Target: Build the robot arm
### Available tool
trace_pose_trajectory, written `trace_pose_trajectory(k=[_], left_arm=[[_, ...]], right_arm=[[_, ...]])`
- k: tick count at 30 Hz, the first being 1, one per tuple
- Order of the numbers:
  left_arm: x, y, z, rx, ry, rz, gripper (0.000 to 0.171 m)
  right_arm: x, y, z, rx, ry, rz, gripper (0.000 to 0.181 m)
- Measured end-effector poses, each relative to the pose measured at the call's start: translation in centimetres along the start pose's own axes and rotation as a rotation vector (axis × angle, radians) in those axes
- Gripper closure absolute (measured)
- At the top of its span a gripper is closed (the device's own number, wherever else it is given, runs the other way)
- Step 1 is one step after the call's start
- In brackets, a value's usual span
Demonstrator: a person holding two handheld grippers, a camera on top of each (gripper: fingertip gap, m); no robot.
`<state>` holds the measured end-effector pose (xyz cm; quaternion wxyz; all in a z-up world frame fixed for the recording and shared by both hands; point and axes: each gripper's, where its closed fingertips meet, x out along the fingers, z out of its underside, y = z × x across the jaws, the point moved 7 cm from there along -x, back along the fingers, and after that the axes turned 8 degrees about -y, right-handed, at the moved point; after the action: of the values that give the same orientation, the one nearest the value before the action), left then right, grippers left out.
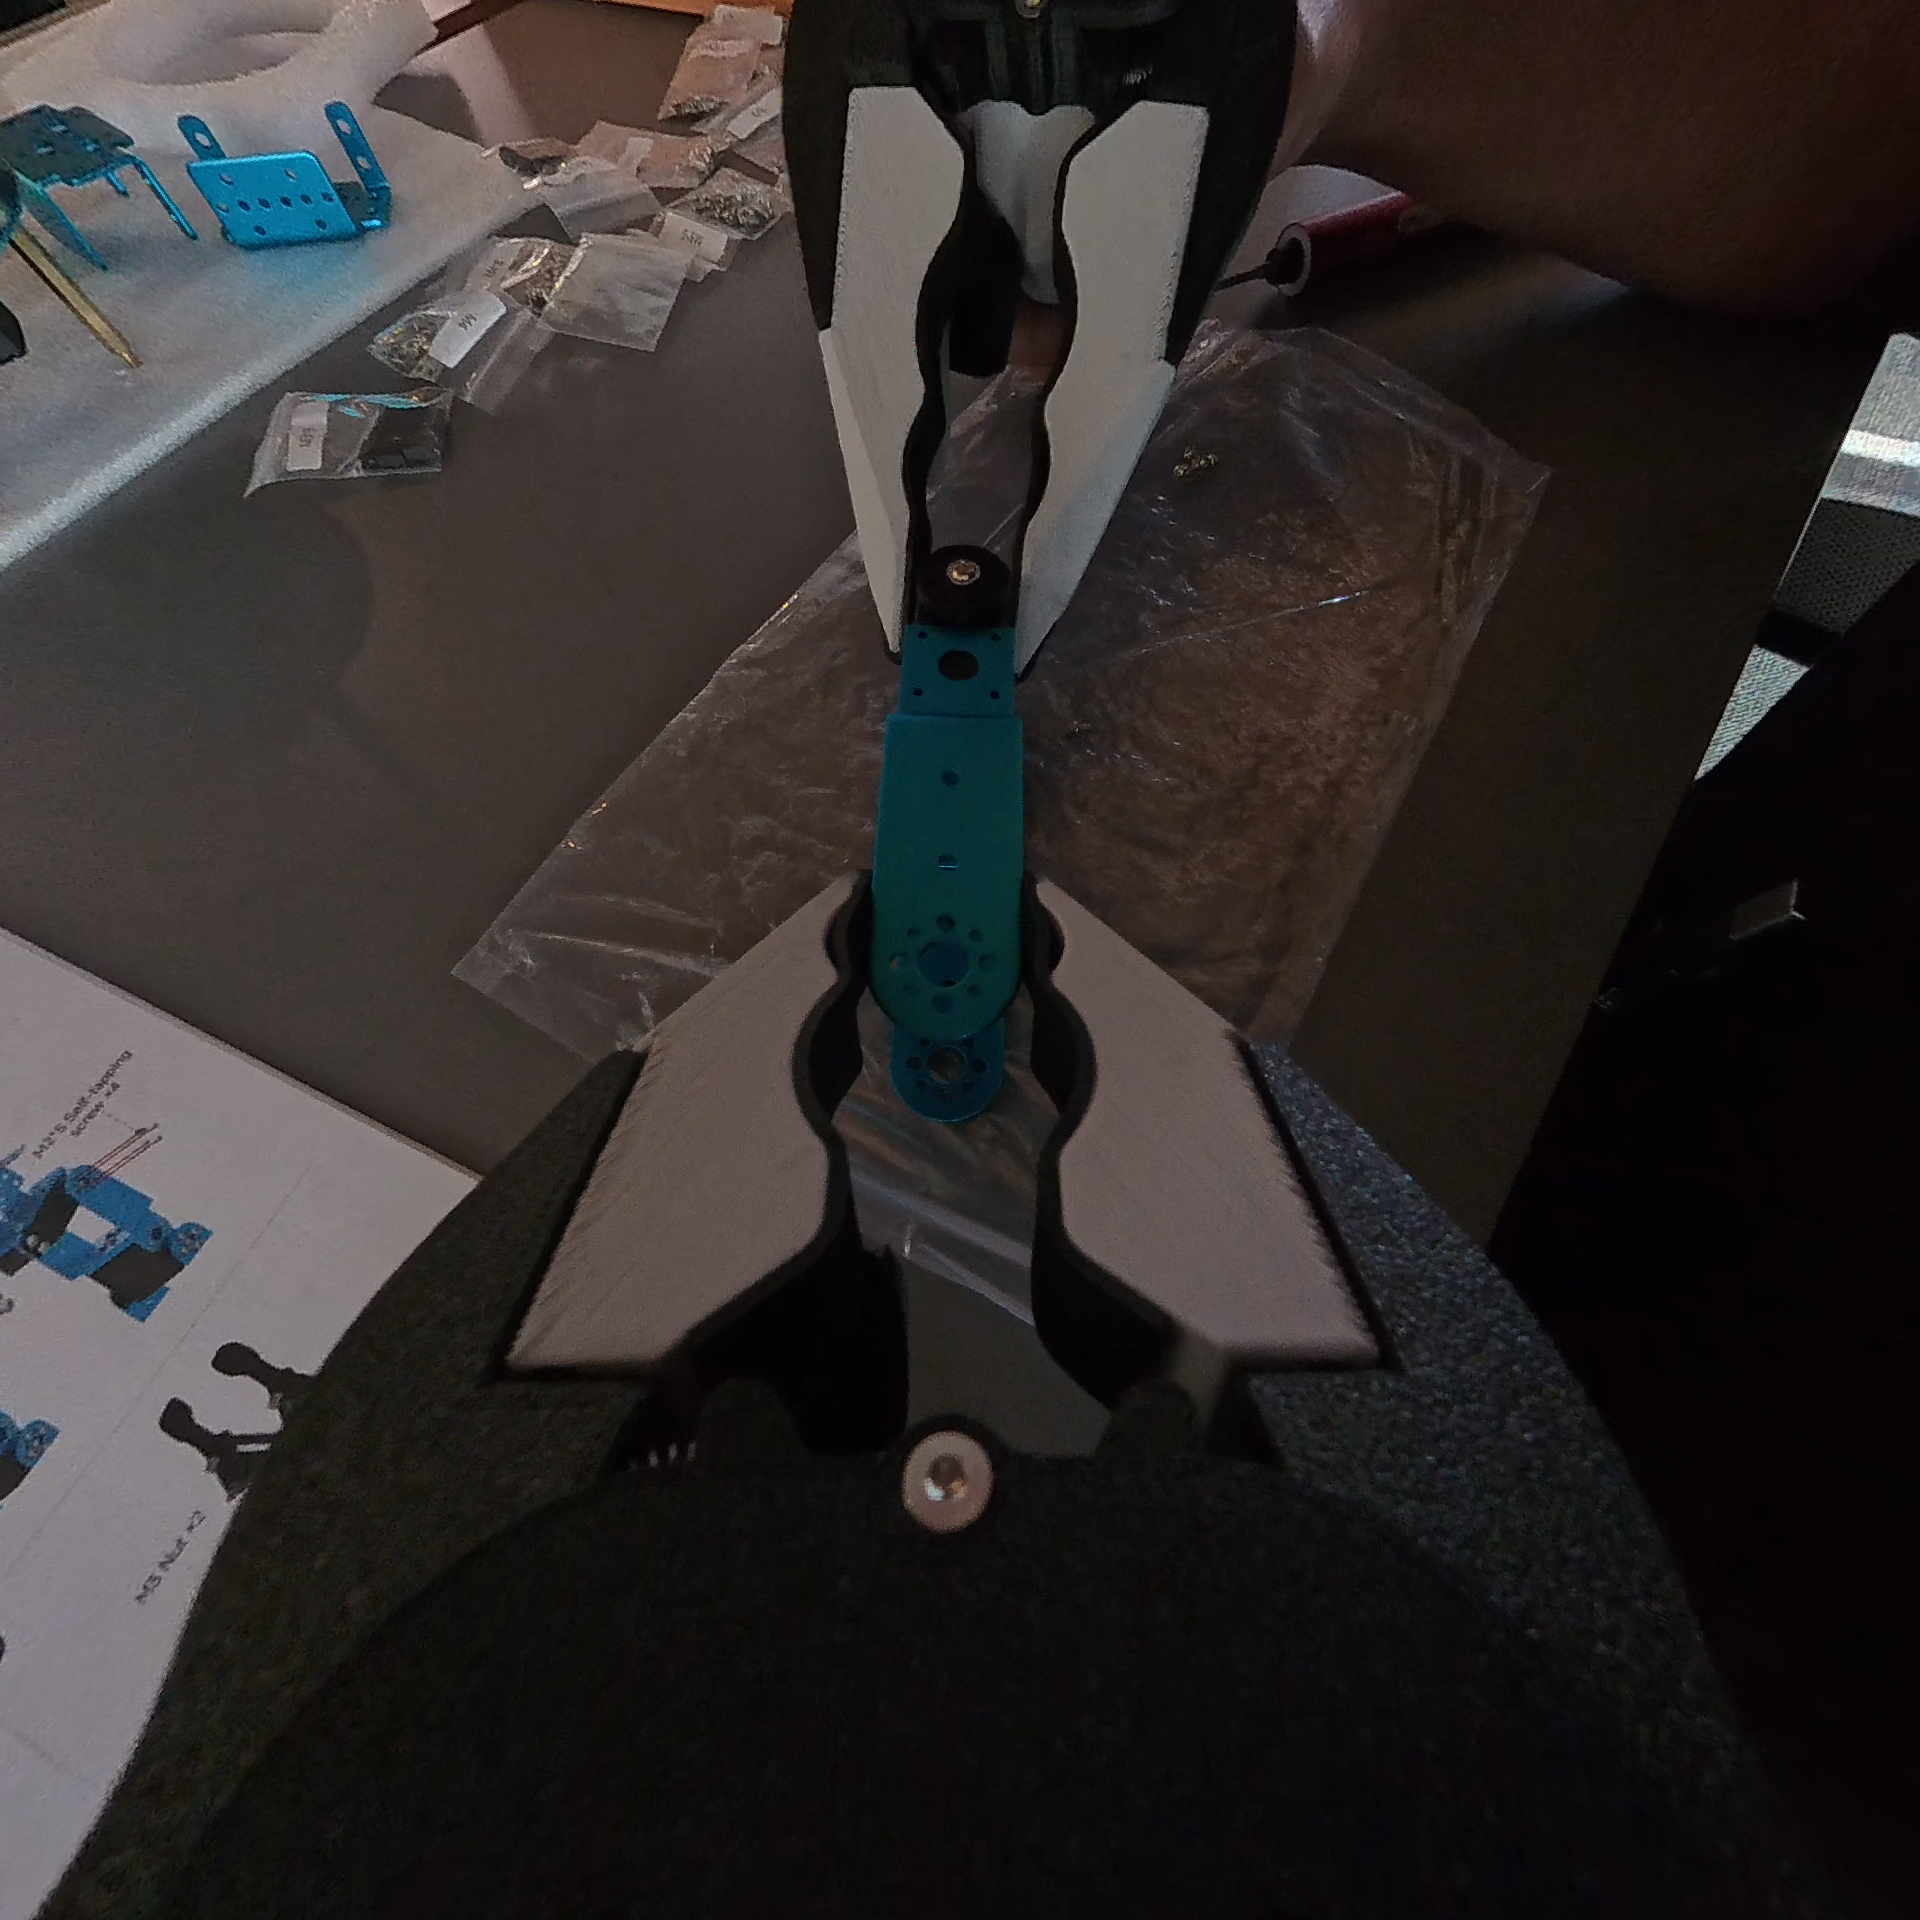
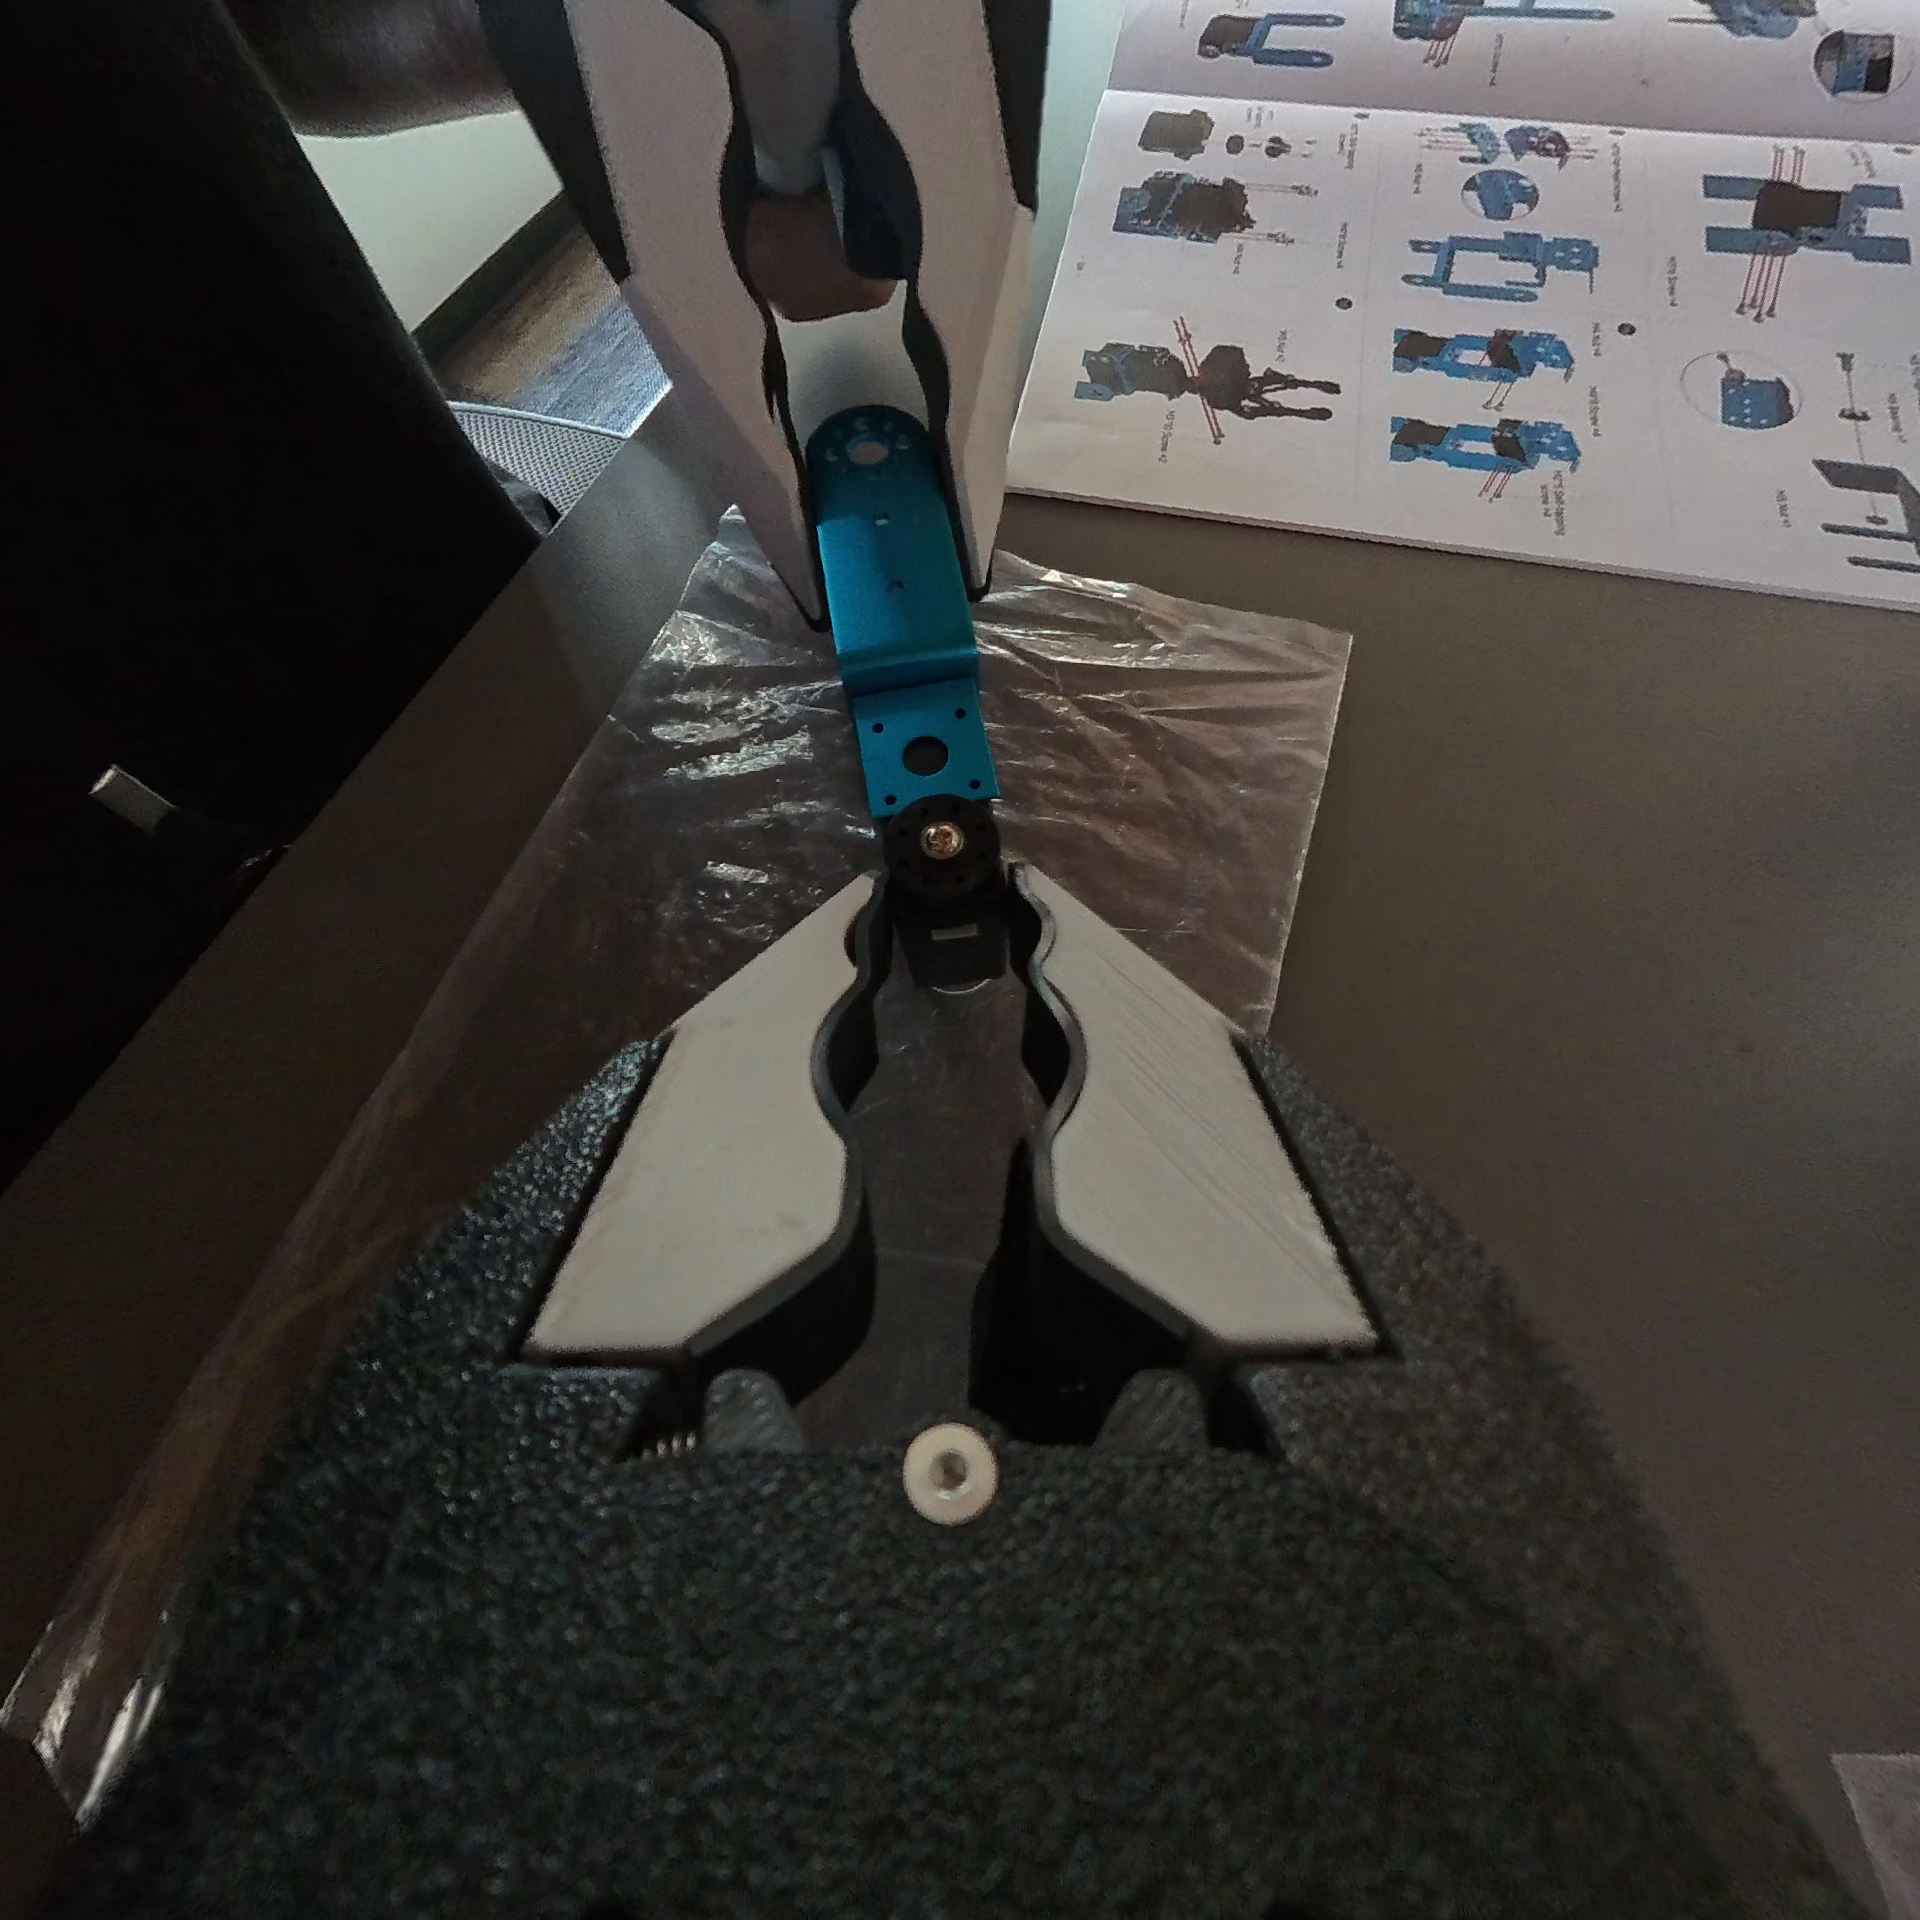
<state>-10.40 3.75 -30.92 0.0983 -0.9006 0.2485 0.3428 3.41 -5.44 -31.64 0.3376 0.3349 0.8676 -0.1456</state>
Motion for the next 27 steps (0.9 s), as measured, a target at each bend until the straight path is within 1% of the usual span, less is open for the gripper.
trace_pose_trajectory(k=[7, 27], left_arm=[[-0.02, -0.24, -0.06, 0.035, -0.016, 0.021, 0.145], [0.05, -0.23, -0.15, 0.031, -0.026, 0.017, 0.145]], right_arm=[[0.00, 0.11, 0.03, -0.010, 0.000, -0.028, 0.159], [-0.10, 0.01, 0.15, -0.001, 0.003, -0.018, 0.159]])
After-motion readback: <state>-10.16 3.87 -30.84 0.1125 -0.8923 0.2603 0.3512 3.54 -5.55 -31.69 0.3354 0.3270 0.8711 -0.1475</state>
